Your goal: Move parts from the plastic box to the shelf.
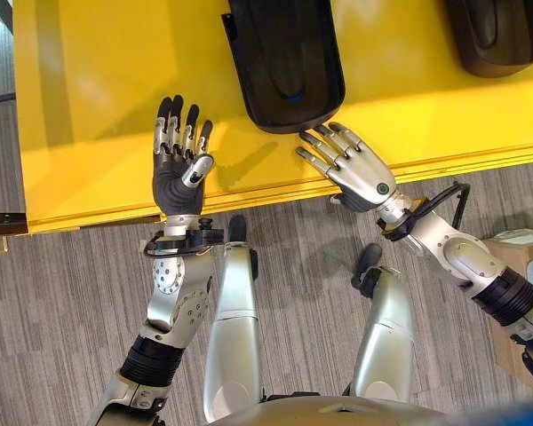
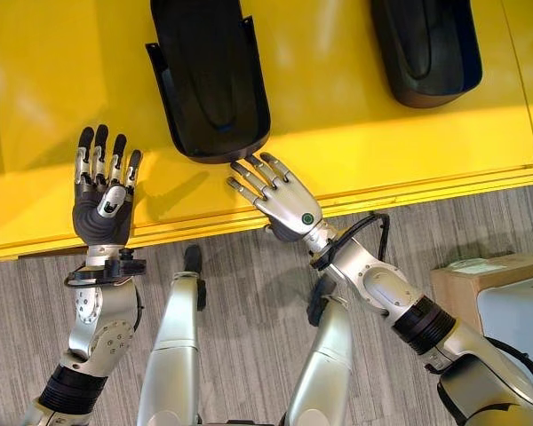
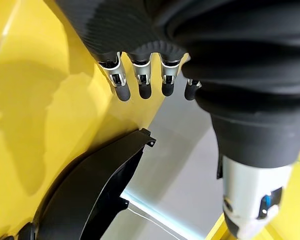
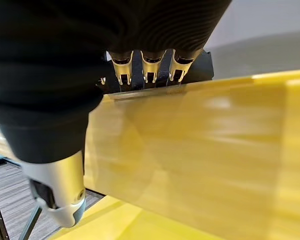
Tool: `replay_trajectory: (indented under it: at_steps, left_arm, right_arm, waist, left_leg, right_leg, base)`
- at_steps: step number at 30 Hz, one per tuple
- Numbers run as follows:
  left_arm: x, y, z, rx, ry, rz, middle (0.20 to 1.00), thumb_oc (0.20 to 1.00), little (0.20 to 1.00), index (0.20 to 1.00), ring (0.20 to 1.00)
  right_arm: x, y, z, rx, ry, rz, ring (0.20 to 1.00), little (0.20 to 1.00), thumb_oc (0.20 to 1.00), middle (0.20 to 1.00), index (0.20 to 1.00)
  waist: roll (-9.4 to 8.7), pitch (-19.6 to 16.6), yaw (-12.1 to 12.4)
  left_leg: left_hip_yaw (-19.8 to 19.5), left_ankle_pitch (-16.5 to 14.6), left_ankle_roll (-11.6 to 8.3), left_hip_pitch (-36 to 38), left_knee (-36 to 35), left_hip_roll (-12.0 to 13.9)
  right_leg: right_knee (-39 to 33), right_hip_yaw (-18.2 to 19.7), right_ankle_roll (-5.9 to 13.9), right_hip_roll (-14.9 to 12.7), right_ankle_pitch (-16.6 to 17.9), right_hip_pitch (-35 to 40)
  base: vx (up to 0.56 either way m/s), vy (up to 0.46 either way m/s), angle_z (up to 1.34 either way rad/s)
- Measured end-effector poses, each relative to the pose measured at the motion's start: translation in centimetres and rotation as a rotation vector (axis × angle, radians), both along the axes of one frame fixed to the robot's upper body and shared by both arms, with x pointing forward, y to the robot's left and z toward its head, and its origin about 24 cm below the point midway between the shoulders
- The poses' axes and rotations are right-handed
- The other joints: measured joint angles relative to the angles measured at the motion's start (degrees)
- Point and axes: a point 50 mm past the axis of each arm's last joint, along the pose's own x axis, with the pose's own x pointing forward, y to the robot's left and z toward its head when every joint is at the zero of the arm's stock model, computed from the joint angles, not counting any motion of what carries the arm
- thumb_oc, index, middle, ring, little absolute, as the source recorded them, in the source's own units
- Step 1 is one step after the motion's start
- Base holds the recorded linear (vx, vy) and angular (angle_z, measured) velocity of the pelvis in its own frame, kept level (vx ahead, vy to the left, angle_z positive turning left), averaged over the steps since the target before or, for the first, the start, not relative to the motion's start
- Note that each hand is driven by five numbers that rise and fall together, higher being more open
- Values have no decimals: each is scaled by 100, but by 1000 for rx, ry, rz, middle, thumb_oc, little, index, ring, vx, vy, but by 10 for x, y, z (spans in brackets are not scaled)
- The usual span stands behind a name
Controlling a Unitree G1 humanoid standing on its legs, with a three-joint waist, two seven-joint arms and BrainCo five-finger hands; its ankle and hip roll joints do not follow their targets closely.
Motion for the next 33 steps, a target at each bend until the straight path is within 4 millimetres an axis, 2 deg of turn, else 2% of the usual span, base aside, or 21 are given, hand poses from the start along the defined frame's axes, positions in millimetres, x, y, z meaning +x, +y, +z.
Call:
replay_trajectory:
  at_steps: [23, 33]
  left_arm:
    - [-4, 8, 7, -23, -28, 44, 1000, 1000, 1000, 1000, 1000]
    - [-3, 9, 6, -22, -21, 48, 1000, 1000, 1000, 1000, 1000]
  right_arm:
    - [-2, 25, 7, 44, -2, 78, 1000, 1000, 1000, 1000, 1000]
    - [3, 21, 15, 85, -39, 54, 1000, 1000, 1000, 1000, 1000]
  waist:
    - [-21, 129, 122]
    - [-37, 134, 154]
  left_leg:
    - [-79, 100, -55, 3, -19, -75]
    - [-71, 116, -35, 21, -71, -94]
  right_leg:
    - [45, 4, 34, -33, 34, 41]
    - [-33, -48, 33, -76, 43, 97]
  base:
    - [8, 2, 2]
    - [-5, 4, 1]
